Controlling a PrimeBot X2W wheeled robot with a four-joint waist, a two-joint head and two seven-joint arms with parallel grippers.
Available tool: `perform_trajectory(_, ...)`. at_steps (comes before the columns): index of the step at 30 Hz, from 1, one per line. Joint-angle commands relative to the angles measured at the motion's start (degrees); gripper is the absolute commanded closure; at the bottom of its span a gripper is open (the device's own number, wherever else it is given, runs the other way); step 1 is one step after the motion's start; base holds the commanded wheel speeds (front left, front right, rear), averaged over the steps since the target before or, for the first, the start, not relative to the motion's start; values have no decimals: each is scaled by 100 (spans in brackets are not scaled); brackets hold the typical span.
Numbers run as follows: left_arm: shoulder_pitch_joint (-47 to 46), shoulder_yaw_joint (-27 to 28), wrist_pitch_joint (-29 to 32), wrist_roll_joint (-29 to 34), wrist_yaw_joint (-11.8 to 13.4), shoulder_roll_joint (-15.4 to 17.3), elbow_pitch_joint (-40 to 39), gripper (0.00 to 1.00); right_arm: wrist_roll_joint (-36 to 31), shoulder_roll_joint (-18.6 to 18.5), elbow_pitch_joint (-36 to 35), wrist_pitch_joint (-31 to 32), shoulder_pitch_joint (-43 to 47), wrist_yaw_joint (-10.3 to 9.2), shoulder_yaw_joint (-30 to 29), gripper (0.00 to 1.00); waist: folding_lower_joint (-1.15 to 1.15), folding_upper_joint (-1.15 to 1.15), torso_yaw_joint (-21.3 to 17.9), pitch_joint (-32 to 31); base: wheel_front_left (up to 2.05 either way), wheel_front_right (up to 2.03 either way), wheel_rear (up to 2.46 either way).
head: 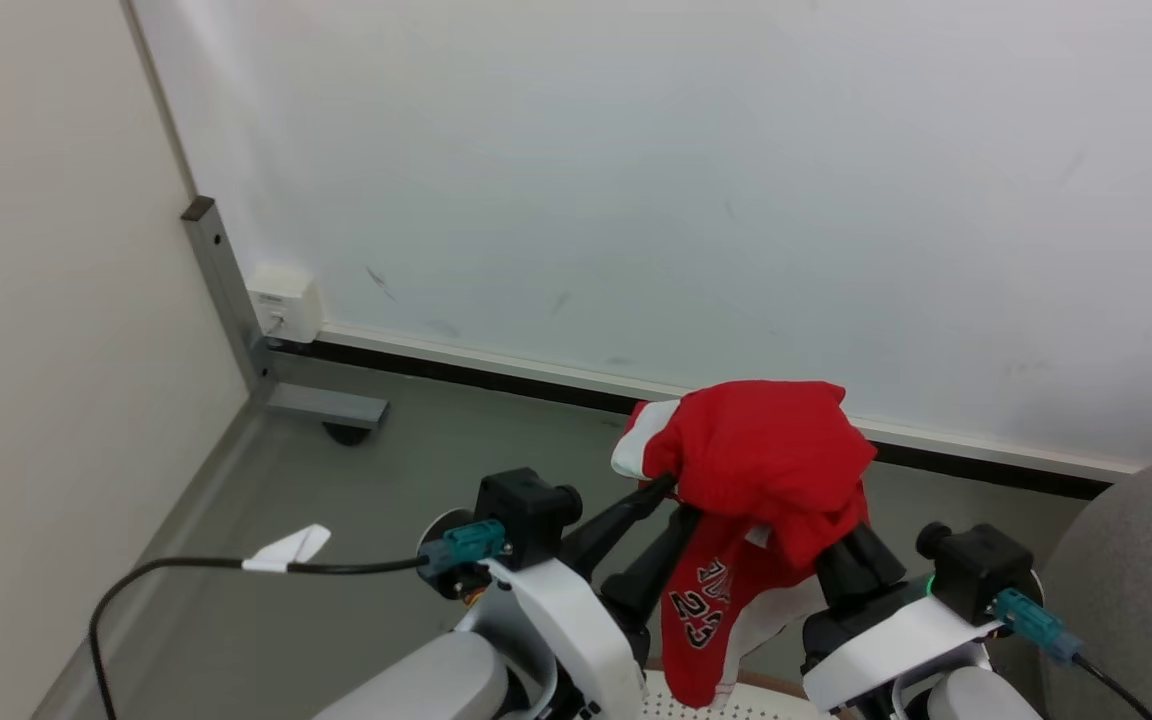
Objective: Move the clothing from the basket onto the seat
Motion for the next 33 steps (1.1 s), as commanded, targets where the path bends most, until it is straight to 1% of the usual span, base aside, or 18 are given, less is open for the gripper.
perform_trajectory(1,86,6,-41,47,14,51,-34,0,22,-42,-64,-19,59,-13,-72,100,0,0,-130,35,0,0,0)
perform_trajectory(4,180,-75,-155,195,50,153,-144,0,54,-112,-221,-19,82,-13,-312,100,0,0,-386,97,0,0,0)
perform_trajectory(9,380,-199,-323,326,100,137,-389,0,-124,-313,-391,-20,121,-13,-792,100,0,0,-881,237,0,0,0)
perform_trajectory(11,356,-263,-374,478,176,210,-434,0,-223,-364,-510,-20,116,-13,-926,100,0,0,-1137,302,0,0,0)
perform_trajectory(14,363,-239,-476,586,244,211,-502,0,-356,-498,-705,3,175,-13,-1130,100,0,0,-1542,399,0,0,0)
perform_trajectory(18,352,-189,-577,659,263,236,-531,0,-596,-625,-1059,145,298,-13,-1457,100,0,0,-2121,499,0,0,0)
perform_trajectory(24,363,-127,-662,846,336,353,-457,0,-728,-617,-1652,389,525,-13,-1760,100,0,0,-3006,625,0,0,0)
perform_trajectory(27,429,-139,-696,928,321,379,-395,0,-740,-573,-1889,476,632,-13,-1866,100,0,0,-3337,667,0,0,0)
perform_trajectory(30,459,-122,-709,1004,288,368,-345,0,-754,-538,-2083,534,726,-13,-1986,100,0,0,-3561,712,0,0,0)
perform_trajectory(33,458,-106,-736,1054,251,335,-343,0,-753,-511,-2233,581,805,-13,-2083,100,0,0,-3679,749,0,0,0)
